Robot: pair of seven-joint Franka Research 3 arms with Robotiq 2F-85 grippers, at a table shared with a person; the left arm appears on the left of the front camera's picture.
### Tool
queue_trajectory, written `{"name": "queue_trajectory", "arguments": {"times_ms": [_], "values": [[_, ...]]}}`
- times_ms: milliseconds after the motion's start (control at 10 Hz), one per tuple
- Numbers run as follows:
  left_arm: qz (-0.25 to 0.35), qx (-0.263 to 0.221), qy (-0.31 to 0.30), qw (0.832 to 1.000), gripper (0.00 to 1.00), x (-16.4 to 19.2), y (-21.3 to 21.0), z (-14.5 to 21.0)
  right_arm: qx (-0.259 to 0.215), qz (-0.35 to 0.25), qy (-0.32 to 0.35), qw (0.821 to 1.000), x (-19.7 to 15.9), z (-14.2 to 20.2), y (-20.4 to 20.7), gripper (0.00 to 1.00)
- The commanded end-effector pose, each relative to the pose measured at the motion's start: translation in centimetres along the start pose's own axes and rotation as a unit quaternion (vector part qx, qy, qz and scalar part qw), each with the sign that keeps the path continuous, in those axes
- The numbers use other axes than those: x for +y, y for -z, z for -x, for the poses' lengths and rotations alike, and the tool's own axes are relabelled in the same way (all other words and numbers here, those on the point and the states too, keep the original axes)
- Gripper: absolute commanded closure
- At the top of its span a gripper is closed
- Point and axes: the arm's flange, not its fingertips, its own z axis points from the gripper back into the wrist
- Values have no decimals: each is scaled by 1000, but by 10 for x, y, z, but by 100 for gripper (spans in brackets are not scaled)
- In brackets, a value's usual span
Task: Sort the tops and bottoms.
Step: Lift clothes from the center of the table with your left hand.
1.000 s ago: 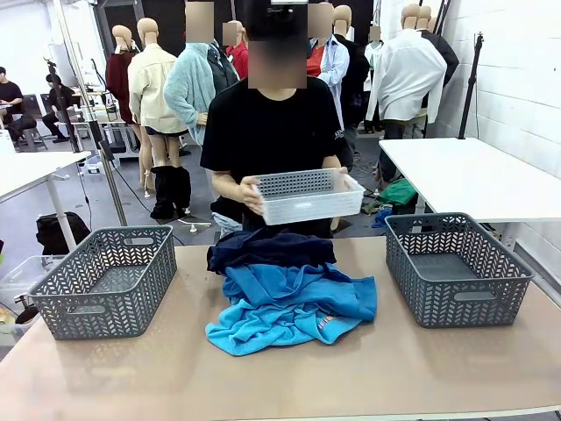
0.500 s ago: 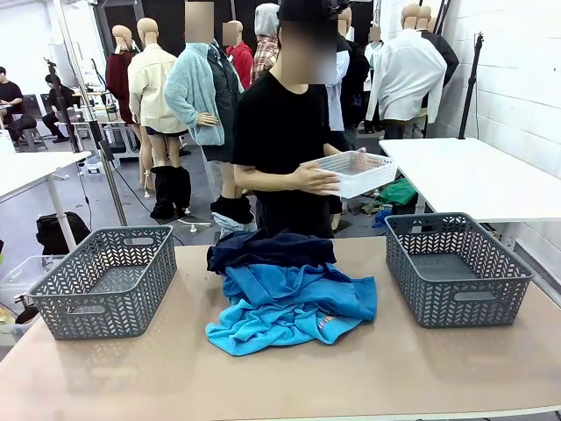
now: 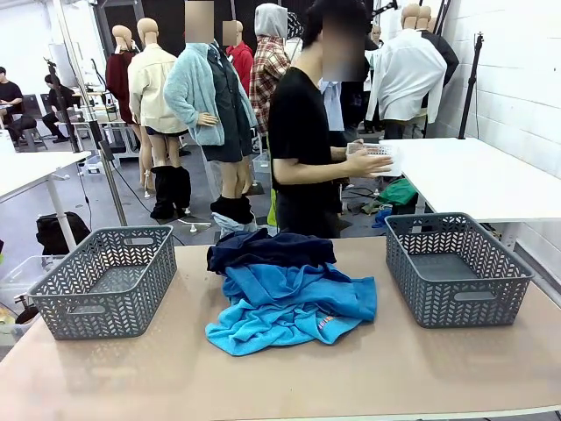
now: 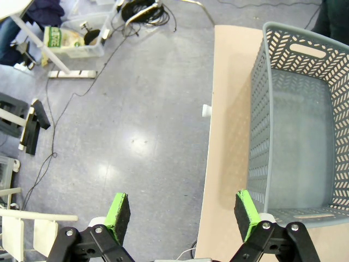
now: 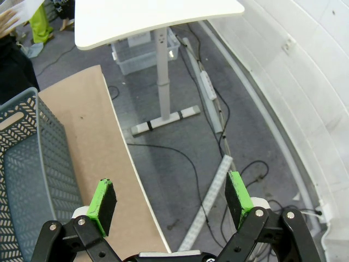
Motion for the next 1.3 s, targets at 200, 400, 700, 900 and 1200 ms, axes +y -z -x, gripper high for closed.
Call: {"name": "queue_trajectory", "arguments": {"times_ms": [200, 400, 700, 900, 1200], "values": [[-2, 0, 2, 1000, 0, 1, -2, 0, 5, 0, -3, 1000, 0, 0, -2, 0], [-2, 0, 2, 1000, 0, 1, -2, 0, 5, 0, -3, 1000, 0, 0, -2, 0], [-2, 0, 2, 1000, 0, 1, -2, 0, 5, 0, -3, 1000, 0, 0, -2, 0], [-2, 0, 2, 1000, 0, 1, -2, 0, 5, 0, -3, 1000, 0, 0, -2, 0], [-2, 0, 2, 1000, 0, 1, -2, 0, 5, 0, -3, 1000, 0, 0, -2, 0]]}}
